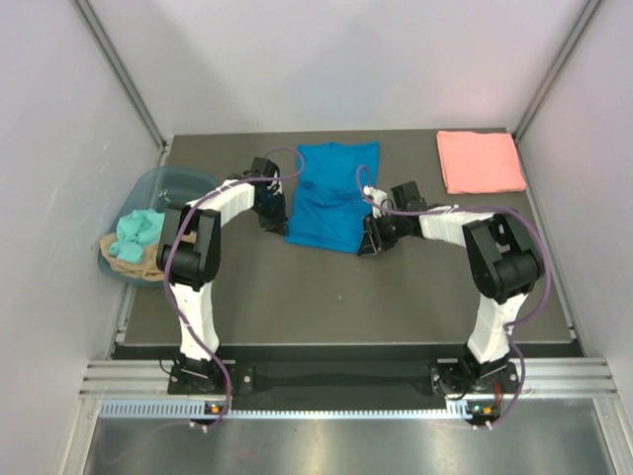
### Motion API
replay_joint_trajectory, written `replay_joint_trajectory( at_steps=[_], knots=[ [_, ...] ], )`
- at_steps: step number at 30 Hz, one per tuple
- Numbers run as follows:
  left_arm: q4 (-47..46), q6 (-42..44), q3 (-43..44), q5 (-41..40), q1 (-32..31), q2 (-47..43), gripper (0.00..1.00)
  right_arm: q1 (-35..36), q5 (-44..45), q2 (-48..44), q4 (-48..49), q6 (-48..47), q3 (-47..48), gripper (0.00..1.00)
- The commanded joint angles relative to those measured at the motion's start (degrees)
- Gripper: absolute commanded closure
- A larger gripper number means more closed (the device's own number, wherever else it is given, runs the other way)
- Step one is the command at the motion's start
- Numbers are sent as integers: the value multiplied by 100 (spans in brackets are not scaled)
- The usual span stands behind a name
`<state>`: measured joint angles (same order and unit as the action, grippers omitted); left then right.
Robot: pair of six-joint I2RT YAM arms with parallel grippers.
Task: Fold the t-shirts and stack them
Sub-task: Fold the tshirt
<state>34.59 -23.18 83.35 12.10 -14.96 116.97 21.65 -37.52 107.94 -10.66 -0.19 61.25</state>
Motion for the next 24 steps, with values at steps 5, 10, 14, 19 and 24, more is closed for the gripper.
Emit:
replay_joint_trajectory(
  at_steps=[5,10,14,19,24],
  knots=[
    [48,129,164,-313,55,318,100,-20,605,-115,134,-87,71,64],
    [22,112,181,-296,46,362,100,-91,632,-212,310,-17,-43,64],
    [30,112,199,-287,55,397,100,-91,535,-151,292,-52,-17,72],
    [22,112,208,-305,55,441,100,-91,447,-142,257,-148,-26,76],
    [30,112,260,-296,55,529,100,-108,228,-168,231,-227,-52,69]
  ],
)
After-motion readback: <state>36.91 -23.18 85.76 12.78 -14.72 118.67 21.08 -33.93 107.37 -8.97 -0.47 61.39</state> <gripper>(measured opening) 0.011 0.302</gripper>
